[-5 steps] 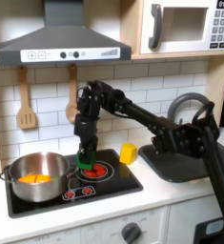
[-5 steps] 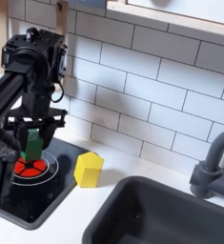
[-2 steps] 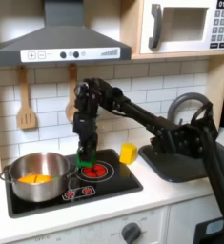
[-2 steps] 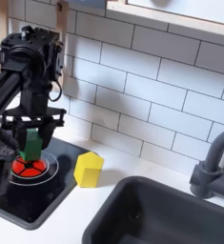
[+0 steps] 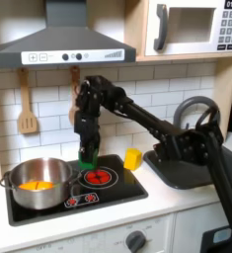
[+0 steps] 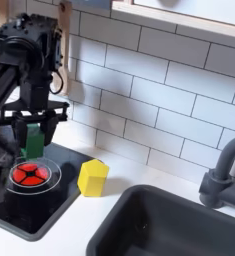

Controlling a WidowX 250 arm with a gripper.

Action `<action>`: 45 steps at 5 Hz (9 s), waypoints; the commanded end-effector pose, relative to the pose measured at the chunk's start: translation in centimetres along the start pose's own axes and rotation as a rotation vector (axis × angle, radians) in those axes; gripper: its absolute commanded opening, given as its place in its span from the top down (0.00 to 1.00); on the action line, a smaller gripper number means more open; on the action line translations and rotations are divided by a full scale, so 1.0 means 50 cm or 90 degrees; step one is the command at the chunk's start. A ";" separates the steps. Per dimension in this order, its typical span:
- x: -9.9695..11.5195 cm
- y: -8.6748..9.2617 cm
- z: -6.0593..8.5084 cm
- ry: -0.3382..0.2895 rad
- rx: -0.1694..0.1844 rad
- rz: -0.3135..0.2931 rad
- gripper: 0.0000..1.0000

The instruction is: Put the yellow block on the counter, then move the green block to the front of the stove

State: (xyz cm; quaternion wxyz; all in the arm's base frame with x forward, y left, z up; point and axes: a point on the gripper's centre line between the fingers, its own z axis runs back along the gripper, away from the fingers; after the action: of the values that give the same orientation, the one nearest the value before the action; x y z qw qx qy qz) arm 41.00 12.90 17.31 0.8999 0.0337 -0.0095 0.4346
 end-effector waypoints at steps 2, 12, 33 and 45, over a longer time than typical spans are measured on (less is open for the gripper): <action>-0.010 0.008 -0.003 0.023 -0.005 -0.072 1.00; -0.013 0.048 -0.020 0.018 -0.072 -0.375 1.00; -0.126 0.102 -0.025 0.070 -0.054 -0.465 1.00; -0.136 0.095 -0.026 0.070 -0.014 -0.474 0.00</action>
State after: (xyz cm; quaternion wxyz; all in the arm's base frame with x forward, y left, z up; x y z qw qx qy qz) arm 33.06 10.60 16.02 0.9958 0.0023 0.0461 0.0791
